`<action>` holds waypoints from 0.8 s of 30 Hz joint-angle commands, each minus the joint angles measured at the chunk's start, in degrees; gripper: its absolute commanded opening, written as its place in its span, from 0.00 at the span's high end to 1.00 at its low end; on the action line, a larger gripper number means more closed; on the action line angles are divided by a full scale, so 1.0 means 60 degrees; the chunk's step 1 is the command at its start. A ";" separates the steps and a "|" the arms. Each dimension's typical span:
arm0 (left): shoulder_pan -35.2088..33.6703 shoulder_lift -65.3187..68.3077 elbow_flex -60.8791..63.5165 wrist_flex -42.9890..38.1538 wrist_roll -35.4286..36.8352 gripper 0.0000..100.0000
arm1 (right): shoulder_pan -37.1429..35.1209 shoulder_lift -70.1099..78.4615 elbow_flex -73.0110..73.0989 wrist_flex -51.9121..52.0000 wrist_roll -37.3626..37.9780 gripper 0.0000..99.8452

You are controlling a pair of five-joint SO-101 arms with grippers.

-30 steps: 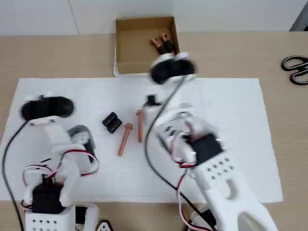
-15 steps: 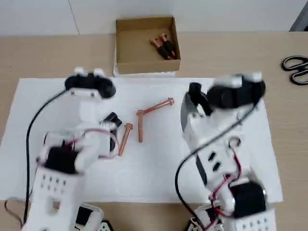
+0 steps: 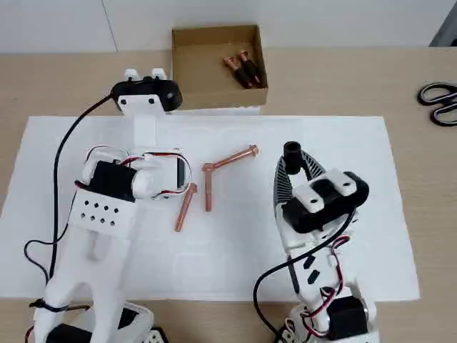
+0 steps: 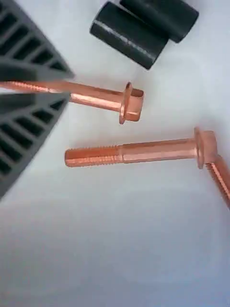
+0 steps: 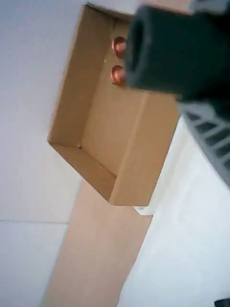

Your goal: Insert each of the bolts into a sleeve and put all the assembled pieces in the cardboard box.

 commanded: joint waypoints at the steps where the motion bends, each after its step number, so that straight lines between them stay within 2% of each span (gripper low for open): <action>1: 0.0088 0.0059 -0.0447 0.0498 0.0073 1.00 | 0.0037 -0.0139 0.0234 -0.1033 0.0088 1.00; 8: 0.0088 0.0073 -0.0418 0.1128 0.0073 1.00 | 0.0022 -0.0125 0.1626 -0.3187 0.0103 1.00; 13: 0.0103 0.0352 -0.0432 0.1304 0.0073 1.00 | 0.0022 -0.0125 0.2095 -0.3275 0.0103 1.00; 19: 0.0308 0.2608 -0.0593 0.1861 0.0103 1.00 | 0.0022 -0.0110 0.2198 -0.3260 0.0088 1.00; 24: 0.0410 0.4147 -0.1971 0.1890 0.0938 1.00 | 0.0022 -0.0110 0.2198 -0.3245 0.0103 1.00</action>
